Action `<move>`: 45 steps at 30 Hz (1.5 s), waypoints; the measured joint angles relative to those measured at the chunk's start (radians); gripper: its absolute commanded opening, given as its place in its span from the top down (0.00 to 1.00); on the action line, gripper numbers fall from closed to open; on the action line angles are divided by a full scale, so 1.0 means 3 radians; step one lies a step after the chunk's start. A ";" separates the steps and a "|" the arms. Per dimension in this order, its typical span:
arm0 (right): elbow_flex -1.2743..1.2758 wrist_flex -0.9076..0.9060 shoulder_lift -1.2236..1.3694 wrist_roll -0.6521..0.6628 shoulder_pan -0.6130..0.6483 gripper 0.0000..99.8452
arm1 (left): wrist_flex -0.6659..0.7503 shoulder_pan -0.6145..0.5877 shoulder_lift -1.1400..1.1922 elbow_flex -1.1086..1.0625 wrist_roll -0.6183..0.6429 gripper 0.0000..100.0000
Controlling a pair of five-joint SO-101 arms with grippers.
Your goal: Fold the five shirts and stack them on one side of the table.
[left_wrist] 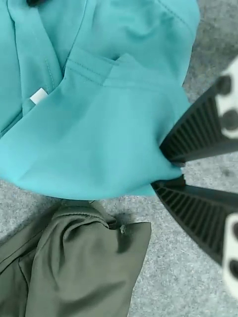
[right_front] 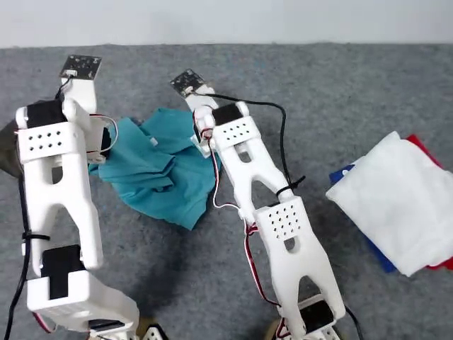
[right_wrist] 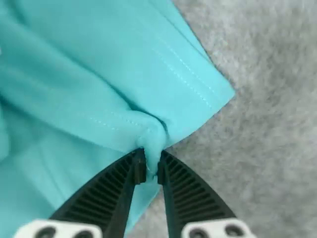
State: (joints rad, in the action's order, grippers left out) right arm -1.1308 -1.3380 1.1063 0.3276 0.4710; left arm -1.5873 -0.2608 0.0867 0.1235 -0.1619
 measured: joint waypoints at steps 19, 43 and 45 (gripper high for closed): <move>-0.1606 -0.1386 -0.0481 0.0363 -0.0783 0.99 | -0.0031 0.0005 0.0000 0.0092 0.0051 0.98; 0.1222 -0.1391 -0.2169 0.0588 -0.1084 0.99 | -0.0491 0.1079 0.0000 0.0005 0.0220 0.81; 0.1279 -0.1391 -0.2169 0.0588 -0.1125 0.99 | -0.0491 0.1115 0.0000 0.0005 0.0215 0.81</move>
State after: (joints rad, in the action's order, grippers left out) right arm -0.7472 -1.7553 0.4557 0.5040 0.1335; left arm -1.7346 0.0736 0.0867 0.1250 -0.0974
